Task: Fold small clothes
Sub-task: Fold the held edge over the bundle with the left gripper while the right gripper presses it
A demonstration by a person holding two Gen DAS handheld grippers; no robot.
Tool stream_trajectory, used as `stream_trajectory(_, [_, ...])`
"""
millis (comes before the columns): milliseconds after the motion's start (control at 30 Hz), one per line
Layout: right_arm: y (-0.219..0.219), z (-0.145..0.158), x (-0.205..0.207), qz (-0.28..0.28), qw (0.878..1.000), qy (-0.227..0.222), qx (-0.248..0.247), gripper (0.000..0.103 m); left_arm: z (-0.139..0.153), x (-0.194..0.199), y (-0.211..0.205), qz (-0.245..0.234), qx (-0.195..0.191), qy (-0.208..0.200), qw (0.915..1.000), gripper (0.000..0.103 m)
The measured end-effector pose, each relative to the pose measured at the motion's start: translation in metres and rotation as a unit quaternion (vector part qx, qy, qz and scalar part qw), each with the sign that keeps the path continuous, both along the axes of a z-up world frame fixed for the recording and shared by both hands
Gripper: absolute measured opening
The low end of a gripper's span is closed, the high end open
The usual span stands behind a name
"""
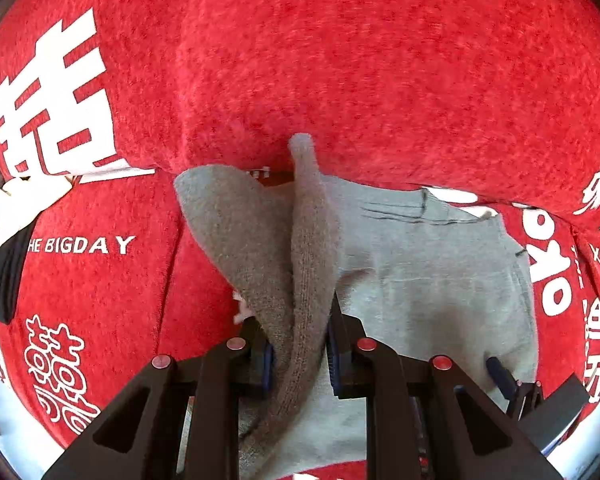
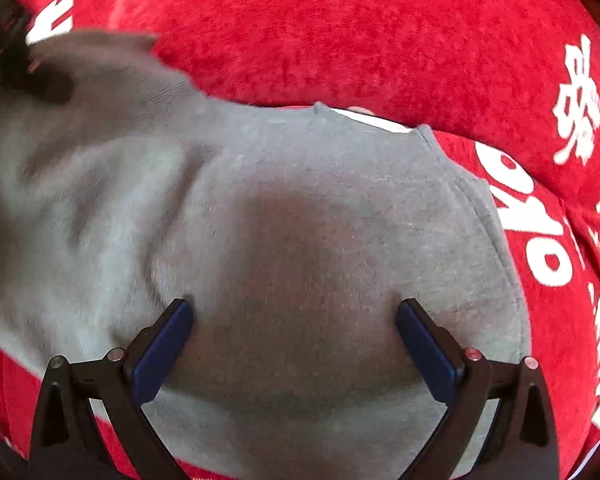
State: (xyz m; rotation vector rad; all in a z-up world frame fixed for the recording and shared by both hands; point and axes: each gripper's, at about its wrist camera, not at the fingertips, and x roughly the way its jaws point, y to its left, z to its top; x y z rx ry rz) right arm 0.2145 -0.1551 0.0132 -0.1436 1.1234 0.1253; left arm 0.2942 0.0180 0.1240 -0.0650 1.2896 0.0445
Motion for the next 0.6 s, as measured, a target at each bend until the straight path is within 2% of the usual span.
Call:
stream_trajectory(100, [-0.015,0.011,-0.014,0.013,1.0,0.003,0.006,0.101,0.005,-0.008,-0.027,-0.016,0.007,0.0,0.9998,0.021])
stream_trajectory(167, [-0.044,0.022,-0.028,-0.007,0.999,-0.012,0.035,0.102,0.011,-0.012,-0.046,-0.029,0.008,-0.001,0.9995,0.021])
stream_trajectory(233, [-0.069,0.027,-0.044,-0.021,0.998,-0.005,0.057,0.102,0.018,-0.013,-0.069,-0.043,0.007,-0.001,0.9991,0.021])
stream_trajectory(400, [-0.129,0.03,-0.061,-0.049,0.996,-0.003,0.073,0.102,0.033,-0.01,-0.141,-0.071,0.005,0.003,0.9974,0.021])
stream_trajectory(500, [-0.16,0.033,-0.067,-0.077,0.992,-0.008,0.096,0.102,0.027,-0.005,-0.182,-0.084,-0.005,0.016,0.9964,0.021])
stream_trajectory(600, [-0.177,0.033,-0.071,-0.092,0.989,-0.013,0.116,0.102,0.004,-0.003,-0.222,-0.092,-0.009,0.044,0.9948,0.021])
